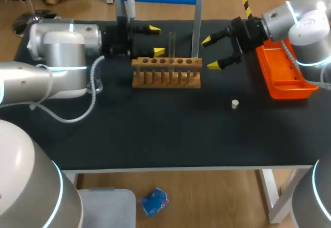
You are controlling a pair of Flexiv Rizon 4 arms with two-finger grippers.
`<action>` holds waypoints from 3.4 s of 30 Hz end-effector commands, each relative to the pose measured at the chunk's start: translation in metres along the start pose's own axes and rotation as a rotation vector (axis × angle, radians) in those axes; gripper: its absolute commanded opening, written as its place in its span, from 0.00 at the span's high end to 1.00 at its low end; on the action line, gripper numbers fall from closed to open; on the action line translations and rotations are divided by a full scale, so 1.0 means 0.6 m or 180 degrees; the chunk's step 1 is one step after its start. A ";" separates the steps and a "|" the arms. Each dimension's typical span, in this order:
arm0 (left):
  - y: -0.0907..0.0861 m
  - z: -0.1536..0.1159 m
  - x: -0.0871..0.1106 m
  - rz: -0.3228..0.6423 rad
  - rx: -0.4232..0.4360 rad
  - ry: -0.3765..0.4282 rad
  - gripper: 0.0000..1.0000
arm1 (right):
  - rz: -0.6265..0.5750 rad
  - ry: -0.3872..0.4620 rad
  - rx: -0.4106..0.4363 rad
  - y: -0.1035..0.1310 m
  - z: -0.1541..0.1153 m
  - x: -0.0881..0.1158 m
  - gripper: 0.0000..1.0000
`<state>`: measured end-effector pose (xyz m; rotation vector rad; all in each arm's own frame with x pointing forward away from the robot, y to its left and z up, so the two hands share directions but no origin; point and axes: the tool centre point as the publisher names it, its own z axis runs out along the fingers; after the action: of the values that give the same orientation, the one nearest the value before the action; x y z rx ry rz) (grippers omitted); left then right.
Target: Invert the test tube, pick up the pipette, mount the tip to pipette, aspirate from beaker and dispense into the tube, eject the tip, return the pipette, and cap with the stopper.
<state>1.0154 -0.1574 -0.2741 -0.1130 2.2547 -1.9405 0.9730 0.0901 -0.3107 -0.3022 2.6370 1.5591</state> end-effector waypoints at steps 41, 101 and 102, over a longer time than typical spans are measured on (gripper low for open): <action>-0.090 -0.190 0.076 -0.0058 -0.0360 -0.1356 0.00 | -0.0002 0.0011 0.0002 -0.001 0.000 -0.002 0.00; -0.003 -0.478 -0.057 -0.0459 0.0148 -0.1957 0.00 | 0.0462 0.0107 -0.1424 0.105 -0.002 0.233 0.00; -0.003 -0.482 -0.060 -0.0469 0.0169 -0.1971 0.00 | 0.0474 0.0108 -0.1435 0.103 -0.002 0.238 0.00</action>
<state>0.9996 0.1243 -0.2275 -0.7811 1.8370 -1.6932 0.8213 0.1006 -0.2714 -0.1480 2.3683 2.1780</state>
